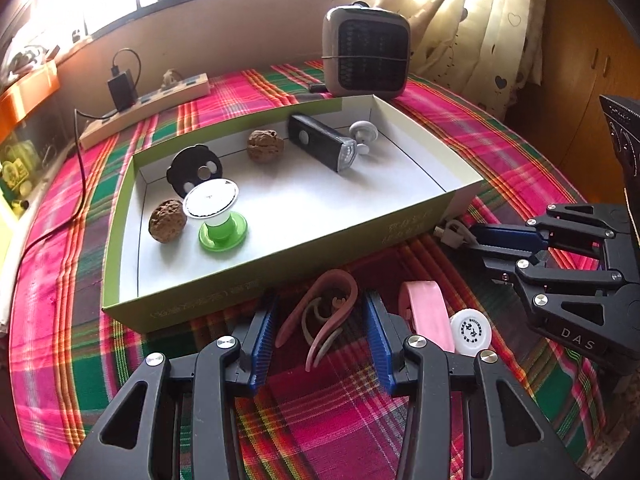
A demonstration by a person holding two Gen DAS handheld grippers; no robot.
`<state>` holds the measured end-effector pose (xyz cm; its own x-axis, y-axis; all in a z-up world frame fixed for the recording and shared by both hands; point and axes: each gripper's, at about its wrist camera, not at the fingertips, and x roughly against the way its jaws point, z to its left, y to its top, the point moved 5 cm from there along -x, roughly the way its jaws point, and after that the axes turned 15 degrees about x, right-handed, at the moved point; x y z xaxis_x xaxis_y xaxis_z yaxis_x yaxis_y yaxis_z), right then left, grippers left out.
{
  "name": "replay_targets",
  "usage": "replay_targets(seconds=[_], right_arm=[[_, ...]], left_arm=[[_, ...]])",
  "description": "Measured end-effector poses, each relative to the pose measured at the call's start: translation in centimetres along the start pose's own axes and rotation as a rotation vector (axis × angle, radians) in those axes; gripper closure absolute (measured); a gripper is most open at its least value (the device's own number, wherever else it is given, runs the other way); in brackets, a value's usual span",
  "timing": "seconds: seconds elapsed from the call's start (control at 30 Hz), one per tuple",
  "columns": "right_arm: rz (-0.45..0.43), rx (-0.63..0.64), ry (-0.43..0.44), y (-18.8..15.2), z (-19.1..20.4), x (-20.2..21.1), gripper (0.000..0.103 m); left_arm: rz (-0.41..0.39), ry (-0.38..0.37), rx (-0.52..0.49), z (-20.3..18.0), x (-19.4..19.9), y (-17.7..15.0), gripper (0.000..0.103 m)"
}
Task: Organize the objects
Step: 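Grasp the pink clip with the left tool while the right tool holds the cable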
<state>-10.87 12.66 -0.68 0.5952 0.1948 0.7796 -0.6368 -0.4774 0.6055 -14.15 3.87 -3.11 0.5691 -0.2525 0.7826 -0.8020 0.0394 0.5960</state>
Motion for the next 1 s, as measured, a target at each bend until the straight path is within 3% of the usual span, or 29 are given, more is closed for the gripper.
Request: replay_targets(seconds=[0.37, 0.53, 1.0], right_arm=[[0.0, 0.0, -0.001, 0.04, 0.03, 0.0, 0.085], [0.0, 0.001, -0.002, 0.04, 0.03, 0.0, 0.085], [0.001, 0.001, -0.003, 0.06, 0.05, -0.03, 0.085]], left_arm=[[-0.016, 0.011, 0.004, 0.31, 0.06, 0.03, 0.07], [-0.023, 0.029, 0.013, 0.68, 0.09, 0.11, 0.081], [-0.03, 0.034, 0.022, 0.79, 0.11, 0.06, 0.082]])
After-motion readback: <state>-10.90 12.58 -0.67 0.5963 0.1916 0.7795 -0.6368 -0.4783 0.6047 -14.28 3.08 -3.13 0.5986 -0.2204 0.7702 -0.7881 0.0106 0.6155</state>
